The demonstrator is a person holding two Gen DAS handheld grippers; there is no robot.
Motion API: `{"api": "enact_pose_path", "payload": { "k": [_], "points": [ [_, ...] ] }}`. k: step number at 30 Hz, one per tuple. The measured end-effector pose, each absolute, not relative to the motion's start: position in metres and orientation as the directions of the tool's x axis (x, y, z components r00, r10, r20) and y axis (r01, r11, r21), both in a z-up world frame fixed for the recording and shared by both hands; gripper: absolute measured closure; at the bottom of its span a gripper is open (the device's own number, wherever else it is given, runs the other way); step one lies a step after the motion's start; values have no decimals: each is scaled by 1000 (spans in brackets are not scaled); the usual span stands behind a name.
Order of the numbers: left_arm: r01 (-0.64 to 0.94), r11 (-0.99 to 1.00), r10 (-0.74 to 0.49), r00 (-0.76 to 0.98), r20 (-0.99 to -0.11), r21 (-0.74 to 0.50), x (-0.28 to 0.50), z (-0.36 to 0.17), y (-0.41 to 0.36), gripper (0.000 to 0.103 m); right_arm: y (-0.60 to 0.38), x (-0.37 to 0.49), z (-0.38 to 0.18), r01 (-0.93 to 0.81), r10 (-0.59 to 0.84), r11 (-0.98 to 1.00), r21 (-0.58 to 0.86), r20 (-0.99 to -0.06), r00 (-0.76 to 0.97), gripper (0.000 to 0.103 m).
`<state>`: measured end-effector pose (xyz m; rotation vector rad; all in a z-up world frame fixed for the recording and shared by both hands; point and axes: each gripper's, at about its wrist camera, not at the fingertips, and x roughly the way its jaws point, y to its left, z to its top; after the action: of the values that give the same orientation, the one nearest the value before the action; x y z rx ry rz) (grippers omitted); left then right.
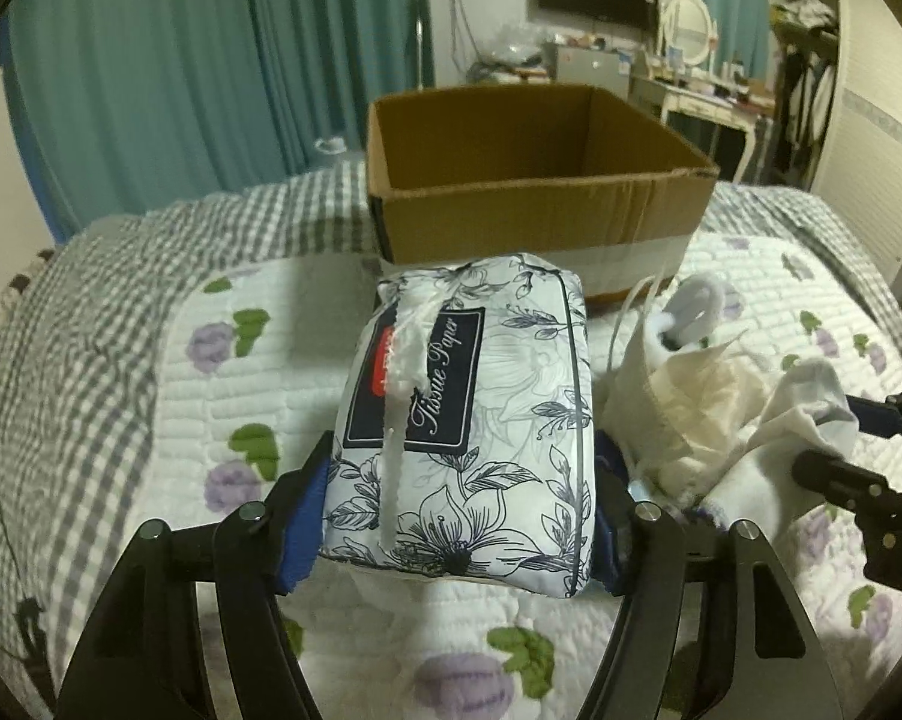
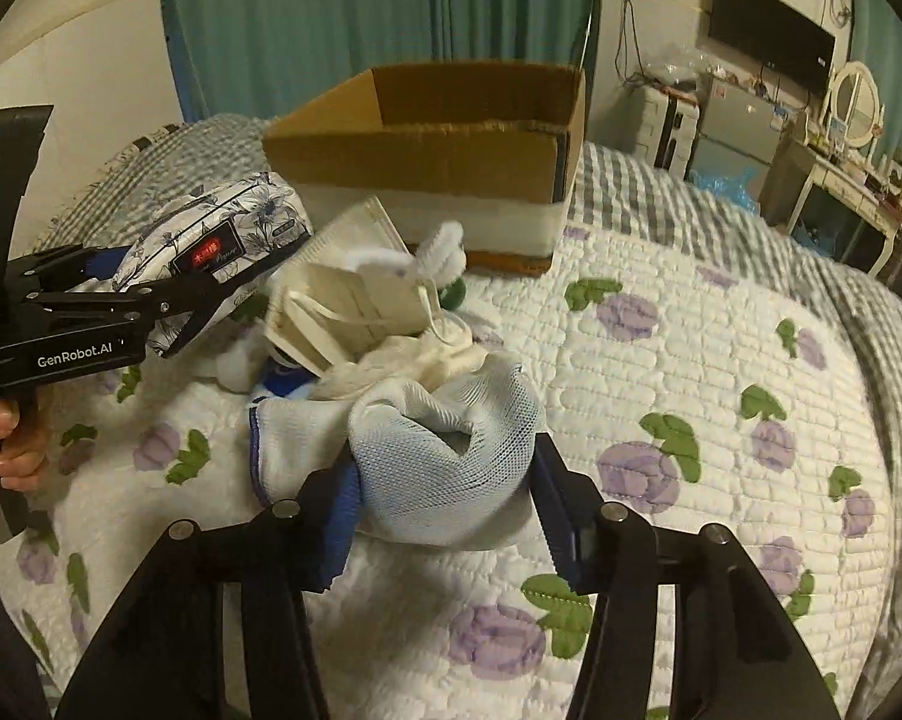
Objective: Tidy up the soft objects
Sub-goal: 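Lift the tissue pack and glove and carry both over the cardboard box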
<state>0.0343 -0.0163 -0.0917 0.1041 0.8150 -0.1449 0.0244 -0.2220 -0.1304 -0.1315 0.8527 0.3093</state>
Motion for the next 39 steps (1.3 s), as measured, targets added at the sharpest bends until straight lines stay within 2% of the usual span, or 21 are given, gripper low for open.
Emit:
{"api": "enact_pose_path", "payload": {
  "k": [14, 27, 39],
  "points": [
    [148, 989, -109, 757, -645, 6, 1, -33, -8, 34, -206, -1, -56, -346, 255, 938, -23, -630, 734, 51],
    [85, 996, -86, 860, -503, -26, -2, 28, 13, 34, -202, -3, 18, -311, 240, 946, -87, -458, 856, 50],
    [86, 996, -82, 918, -388, -7, 15, 59, 18, 34, -194, 24, 62, -280, 231, 953, -111, -326, 916, 50]
  ]
}}
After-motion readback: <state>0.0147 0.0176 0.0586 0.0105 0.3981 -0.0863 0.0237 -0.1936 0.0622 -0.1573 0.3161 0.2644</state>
